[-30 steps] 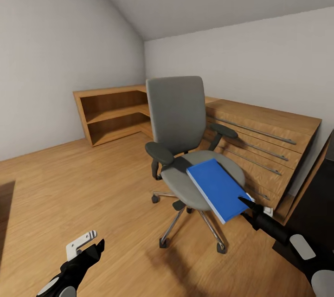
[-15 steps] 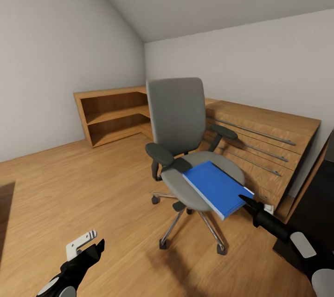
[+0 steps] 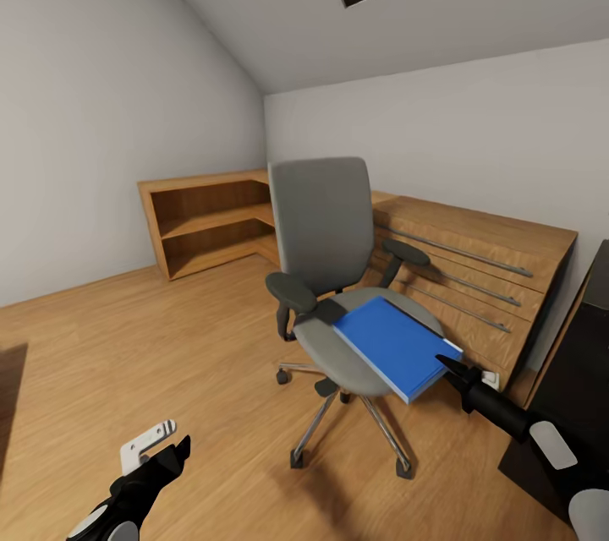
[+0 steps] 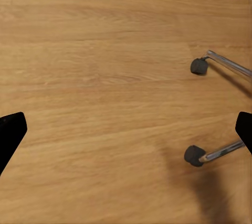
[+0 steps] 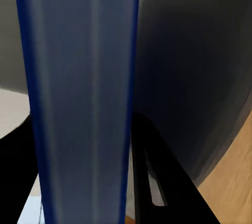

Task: In the bedroom, organize the workspace by keeping the computer under the desk, ensuring the monitor is on the desk, placing the keyboard on the desk next to the monitor, placing the mouse on the desk next to the keyboard, moving the folder from the swivel chair onto the desk next to the mouse, stacking the notebook on top of the folder with the pen on top of the notebook, and positioning the swivel chair next to the desk.

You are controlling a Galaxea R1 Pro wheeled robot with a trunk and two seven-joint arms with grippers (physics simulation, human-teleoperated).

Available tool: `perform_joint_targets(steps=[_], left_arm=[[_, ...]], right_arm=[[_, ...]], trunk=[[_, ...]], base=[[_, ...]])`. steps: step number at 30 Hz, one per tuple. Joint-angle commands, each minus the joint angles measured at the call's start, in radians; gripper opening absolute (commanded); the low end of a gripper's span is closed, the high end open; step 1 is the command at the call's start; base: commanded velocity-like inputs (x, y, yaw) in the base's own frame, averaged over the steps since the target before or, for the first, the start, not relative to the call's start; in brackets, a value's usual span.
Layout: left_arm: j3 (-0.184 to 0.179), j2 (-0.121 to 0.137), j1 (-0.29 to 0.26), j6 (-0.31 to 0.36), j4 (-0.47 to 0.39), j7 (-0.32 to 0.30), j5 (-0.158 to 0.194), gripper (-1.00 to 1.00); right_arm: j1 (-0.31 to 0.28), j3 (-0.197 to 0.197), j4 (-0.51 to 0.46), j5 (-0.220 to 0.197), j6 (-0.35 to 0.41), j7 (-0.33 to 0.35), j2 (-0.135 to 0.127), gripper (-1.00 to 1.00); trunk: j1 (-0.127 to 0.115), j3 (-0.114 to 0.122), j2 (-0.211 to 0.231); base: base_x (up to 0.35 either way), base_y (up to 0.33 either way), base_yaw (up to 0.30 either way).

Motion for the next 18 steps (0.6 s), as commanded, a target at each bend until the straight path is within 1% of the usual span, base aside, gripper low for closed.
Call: perform_joint_targets(steps=[1, 11, 15, 18], left_arm=[[-0.002, 0.0, 0.0, 0.001, -0.002, 0.009, 0.009, 1.0], [-0.001, -0.001, 0.0, 0.003, -0.001, 0.012, 0.009, 1.0], [-0.001, -0.001, 0.0, 0.003, 0.0, 0.012, 0.009, 1.0], [0.0, -0.001, 0.0, 0.002, 0.0, 0.012, 0.009, 1.0]], right_arm=[[-0.001, -0.003, 0.0, 0.001, 0.005, 0.002, 0.0, -1.0], [-0.001, -0.003, -0.001, 0.001, 0.005, 0.003, 0.0, -1.0], [-0.001, -0.003, -0.035, 0.001, 0.005, 0.003, 0.0, -1.0], [-0.001, -0.004, -0.082, 0.003, 0.005, 0.001, 0.001, -1.0]], trunk=[[-0.004, 0.002, 0.007], [-0.042, 0.034, 0.077], [-0.058, 0.046, 0.105], [-0.069, 0.056, 0.126]], base=[[0.0, 0.0, 0.0], [-0.01, 0.0, 0.0], [-0.257, 0.0, 0.0], [-0.316, 0.0, 0.0]])
